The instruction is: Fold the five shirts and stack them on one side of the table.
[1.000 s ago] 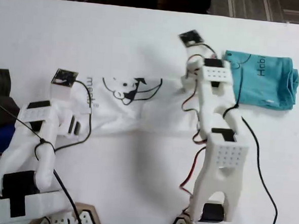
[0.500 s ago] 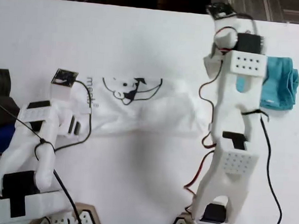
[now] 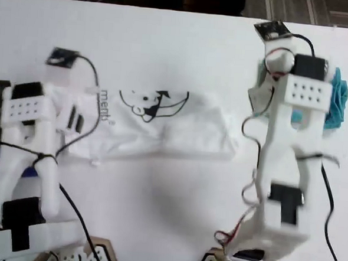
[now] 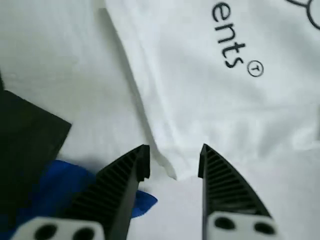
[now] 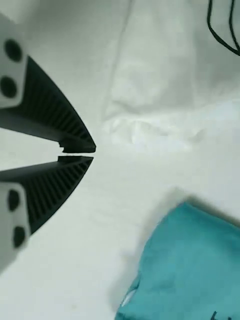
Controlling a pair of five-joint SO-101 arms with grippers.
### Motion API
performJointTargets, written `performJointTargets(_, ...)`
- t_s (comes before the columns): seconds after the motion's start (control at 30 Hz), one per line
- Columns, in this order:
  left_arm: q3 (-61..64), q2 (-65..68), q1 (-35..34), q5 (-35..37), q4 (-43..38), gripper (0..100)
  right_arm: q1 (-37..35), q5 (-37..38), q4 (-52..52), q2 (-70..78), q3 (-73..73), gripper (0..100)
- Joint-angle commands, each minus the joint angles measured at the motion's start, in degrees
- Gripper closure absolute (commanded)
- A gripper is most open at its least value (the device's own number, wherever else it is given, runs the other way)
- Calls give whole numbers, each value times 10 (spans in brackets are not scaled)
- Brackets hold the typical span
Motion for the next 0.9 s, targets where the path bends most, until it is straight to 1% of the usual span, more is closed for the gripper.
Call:
performJointTargets(0.0,-25,-4,-45,13,-34,812,12,30,-7,-160,150,978)
performJointTargets(0.07,-18,11,-68,40,-69,776,33,48,-37,-219,251,978)
performJointTargets(0.17,-27,57,-72,76,-79,697,70,91,-108,-301,388,978)
performJointTargets(0.27,-54,126,-72,91,-78,692,105,128,-153,-371,484,978)
performJointTargets(0.43,-124,236,-71,92,-69,692,139,164,-169,-452,579,978)
performJointTargets(0.57,-178,316,-43,94,-39,692,159,164,-175,-494,625,978)
performJointTargets(0.7,-233,389,-11,95,4,692,159,160,-206,-519,687,978)
performJointTargets(0.87,-326,460,-8,96,76,692,159,160,-276,-545,778,978)
